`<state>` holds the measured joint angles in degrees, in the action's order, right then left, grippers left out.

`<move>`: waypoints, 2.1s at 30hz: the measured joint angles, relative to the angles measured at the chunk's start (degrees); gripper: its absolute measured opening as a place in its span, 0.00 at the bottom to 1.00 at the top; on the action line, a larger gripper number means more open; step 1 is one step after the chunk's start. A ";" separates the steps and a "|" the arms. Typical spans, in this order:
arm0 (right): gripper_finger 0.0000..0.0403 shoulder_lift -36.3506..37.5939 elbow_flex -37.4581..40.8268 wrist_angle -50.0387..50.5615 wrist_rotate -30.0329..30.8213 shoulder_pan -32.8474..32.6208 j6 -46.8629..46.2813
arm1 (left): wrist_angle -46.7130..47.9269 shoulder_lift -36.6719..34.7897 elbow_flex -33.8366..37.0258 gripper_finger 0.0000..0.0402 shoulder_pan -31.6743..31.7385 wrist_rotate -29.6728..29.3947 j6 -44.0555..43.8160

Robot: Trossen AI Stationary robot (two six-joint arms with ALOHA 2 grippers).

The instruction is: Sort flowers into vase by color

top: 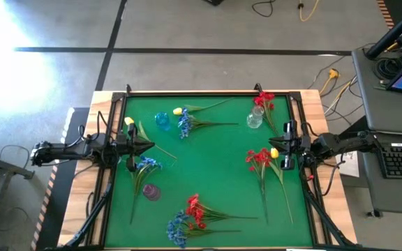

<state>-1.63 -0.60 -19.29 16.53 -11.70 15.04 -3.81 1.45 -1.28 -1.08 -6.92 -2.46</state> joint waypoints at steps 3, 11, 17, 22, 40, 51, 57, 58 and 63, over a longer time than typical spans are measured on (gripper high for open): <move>0.08 -0.01 0.00 0.01 0.00 0.00 -0.02 | 0.00 0.00 0.00 0.00 -0.02 0.00 0.00; 0.08 -0.02 0.00 0.00 0.00 -0.01 -0.02 | 0.01 0.02 0.00 0.00 0.00 0.00 0.00; 0.08 -0.02 0.00 0.01 0.00 -0.01 -0.01 | 0.00 0.01 0.00 0.00 -0.02 0.00 0.00; 0.08 -0.01 0.00 0.00 0.00 -0.02 -0.03 | 0.02 0.00 0.00 0.00 0.00 0.00 0.00; 0.08 -0.02 0.00 0.15 -0.02 0.00 -25.61 | -15.73 0.58 -0.30 0.00 0.07 -2.65 -26.90; 0.08 -0.04 0.00 -1.13 0.00 0.00 -32.22 | -16.05 1.32 -0.96 0.00 0.07 -3.10 -22.70; 0.08 -0.07 0.00 -2.39 2.95 -0.02 -33.82 | -15.21 3.60 -0.94 0.00 0.07 -3.19 -21.44; 0.08 -0.25 0.00 -2.75 4.55 -0.02 -35.03 | -15.10 4.30 -0.94 0.00 0.07 -3.21 -21.69; 0.08 -3.94 -0.73 -2.02 7.71 -0.02 -39.81 | -14.64 9.15 -1.12 0.00 0.07 -3.85 -22.01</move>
<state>-5.57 -1.33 -21.31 24.25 -11.73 -24.76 -18.45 10.61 -2.40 -1.02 -10.77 -24.47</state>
